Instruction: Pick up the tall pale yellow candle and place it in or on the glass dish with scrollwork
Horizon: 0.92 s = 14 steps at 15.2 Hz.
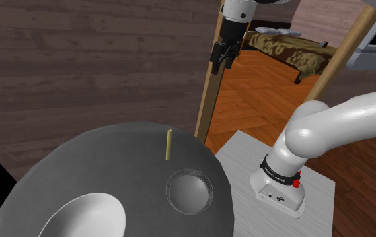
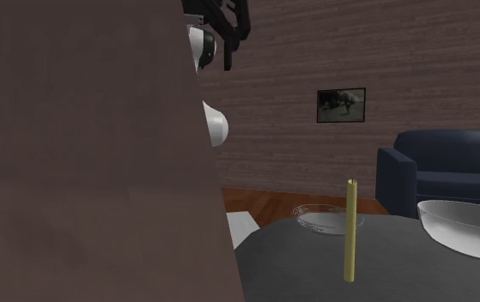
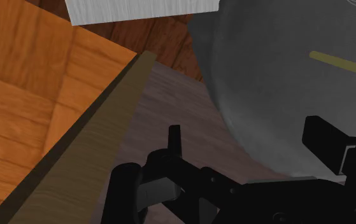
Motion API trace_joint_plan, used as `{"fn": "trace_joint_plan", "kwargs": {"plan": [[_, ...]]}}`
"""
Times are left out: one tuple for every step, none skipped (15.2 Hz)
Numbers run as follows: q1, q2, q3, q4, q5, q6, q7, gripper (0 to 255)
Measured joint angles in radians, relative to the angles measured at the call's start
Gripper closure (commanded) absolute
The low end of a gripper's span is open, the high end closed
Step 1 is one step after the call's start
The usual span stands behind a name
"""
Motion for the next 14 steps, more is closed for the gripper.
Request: {"fn": "trace_joint_plan", "kwargs": {"plan": [[0.000, 0.000, 0.000, 0.000, 0.000, 0.000, 0.000, 0], [0.005, -0.003, 0.010, -0.010, 0.006, 0.011, 0.009, 0], [0.011, -0.005, 0.022, -0.025, 0.014, 0.030, 0.021, 0], [0.019, -0.005, 0.041, -0.035, 0.026, 0.046, 0.039, 0], [0.027, -0.017, 0.056, -0.060, 0.036, 0.067, 0.053, 0], [0.038, -0.013, 0.081, -0.074, 0.051, 0.093, 0.075, 0], [0.048, -0.002, 0.104, -0.087, 0.064, 0.124, 0.096, 0], [0.057, 0.007, 0.127, -0.097, 0.076, 0.152, 0.116, 0], [0.066, 0.012, 0.149, -0.110, 0.088, 0.180, 0.135, 0], [0.075, 0.016, 0.169, -0.118, 0.098, 0.199, 0.154, 0], [0.084, 0.027, 0.193, -0.123, 0.109, 0.224, 0.175, 0], [0.092, 0.029, 0.212, -0.134, 0.118, 0.246, 0.191, 0], [0.099, 0.046, 0.238, -0.140, 0.128, 0.277, 0.213, 0], [0.109, 0.056, 0.265, -0.154, 0.140, 0.310, 0.236, 0]]}}
